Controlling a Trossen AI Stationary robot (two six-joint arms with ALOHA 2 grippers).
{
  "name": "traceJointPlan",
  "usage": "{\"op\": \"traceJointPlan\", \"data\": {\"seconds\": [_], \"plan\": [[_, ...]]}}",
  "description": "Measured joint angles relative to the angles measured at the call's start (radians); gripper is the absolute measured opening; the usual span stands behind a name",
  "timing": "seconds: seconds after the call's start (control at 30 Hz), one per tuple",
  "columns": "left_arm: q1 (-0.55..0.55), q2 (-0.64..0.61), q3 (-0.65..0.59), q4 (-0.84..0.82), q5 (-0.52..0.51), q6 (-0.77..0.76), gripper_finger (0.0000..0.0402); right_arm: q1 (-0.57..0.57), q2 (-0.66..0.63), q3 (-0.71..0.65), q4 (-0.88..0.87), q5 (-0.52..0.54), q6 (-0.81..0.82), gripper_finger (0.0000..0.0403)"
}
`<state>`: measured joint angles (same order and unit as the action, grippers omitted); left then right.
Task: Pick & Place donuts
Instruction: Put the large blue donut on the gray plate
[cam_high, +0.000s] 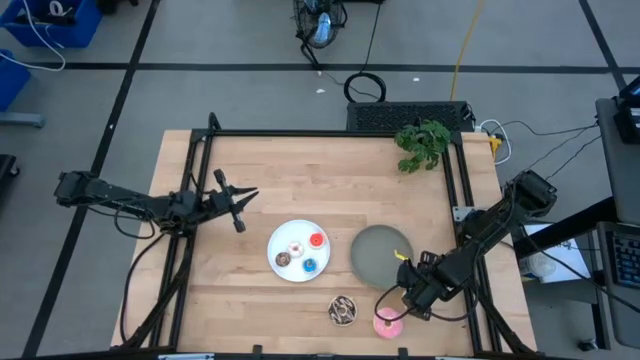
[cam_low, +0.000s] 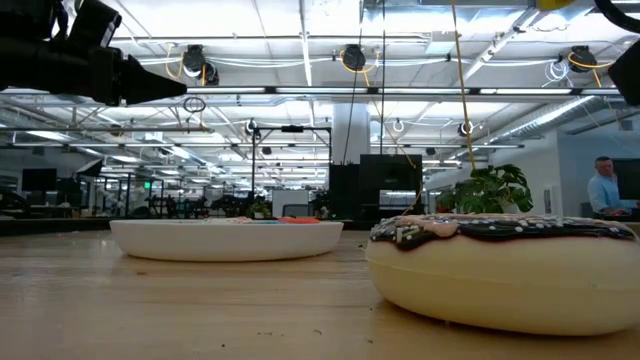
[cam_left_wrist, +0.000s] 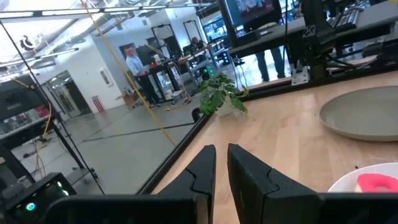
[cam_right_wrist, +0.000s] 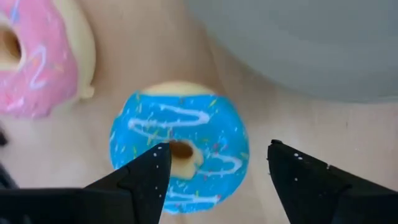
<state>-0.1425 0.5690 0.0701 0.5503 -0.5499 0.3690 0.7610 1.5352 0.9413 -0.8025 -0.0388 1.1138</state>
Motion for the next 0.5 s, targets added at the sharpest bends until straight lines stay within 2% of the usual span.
{"op": "traceJointPlan", "data": {"seconds": [0.2, 0.37, 0.5], "plan": [[0.000, 0.000, 0.000, -0.001, 0.000, -0.030, 0.0049, 0.030, 0.000, 0.000, -0.001, -0.015, 0.003, 0.0241], [0.000, 0.000, 0.000, -0.001, 0.000, -0.034, 0.0049, 0.060, 0.000, -0.004, 0.005, 0.042, 0.040, 0.0235], [0.000, 0.000, 0.000, -0.002, 0.000, -0.036, 0.0049, 0.060, 0.000, -0.037, 0.025, 0.041, 0.056, 0.0230]]}}
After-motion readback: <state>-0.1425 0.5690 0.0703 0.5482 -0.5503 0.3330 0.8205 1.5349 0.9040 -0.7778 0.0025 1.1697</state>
